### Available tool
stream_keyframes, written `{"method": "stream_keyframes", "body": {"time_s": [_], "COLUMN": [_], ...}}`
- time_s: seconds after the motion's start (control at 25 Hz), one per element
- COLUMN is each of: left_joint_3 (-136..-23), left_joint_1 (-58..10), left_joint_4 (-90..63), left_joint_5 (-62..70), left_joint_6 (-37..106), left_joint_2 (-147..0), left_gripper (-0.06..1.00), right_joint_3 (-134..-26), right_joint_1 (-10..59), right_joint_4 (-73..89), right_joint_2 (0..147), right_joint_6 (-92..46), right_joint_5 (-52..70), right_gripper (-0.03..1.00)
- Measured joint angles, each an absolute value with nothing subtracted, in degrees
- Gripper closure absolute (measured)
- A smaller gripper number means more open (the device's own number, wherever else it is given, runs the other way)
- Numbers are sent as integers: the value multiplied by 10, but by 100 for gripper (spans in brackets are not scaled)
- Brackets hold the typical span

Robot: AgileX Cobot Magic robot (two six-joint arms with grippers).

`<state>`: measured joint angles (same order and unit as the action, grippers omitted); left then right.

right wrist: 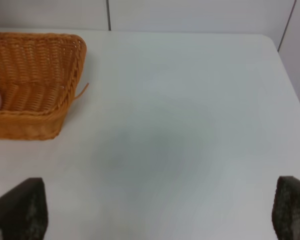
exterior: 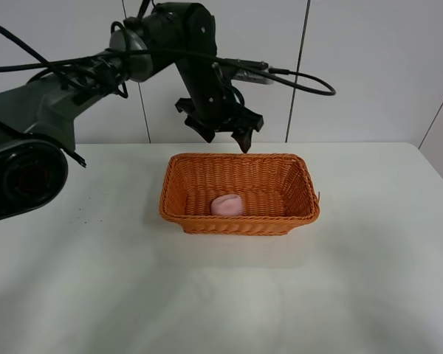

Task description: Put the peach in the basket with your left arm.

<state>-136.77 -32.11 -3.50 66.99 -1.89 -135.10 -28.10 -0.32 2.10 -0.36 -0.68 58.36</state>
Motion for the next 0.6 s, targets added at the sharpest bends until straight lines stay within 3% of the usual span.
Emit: {"method": "stream_keyframes", "body": {"time_s": [0.28, 0.6], "left_joint_3": [-1367, -1337], "left_joint_1": [-228, -69], "left_joint_4": [-24, -19], "left_joint_5": [670, 670], "left_joint_6": [5, 26], "left_joint_2": [-1351, -1351], "left_gripper": [17, 17], "right_joint_3": [-281, -281], "right_joint_1": [-3, -3], "right_joint_4": [21, 21], "right_joint_2": [-4, -4], "right_joint_6": [-7, -7], "right_joint_5": [584, 584], "right_gripper": [27, 27]}}
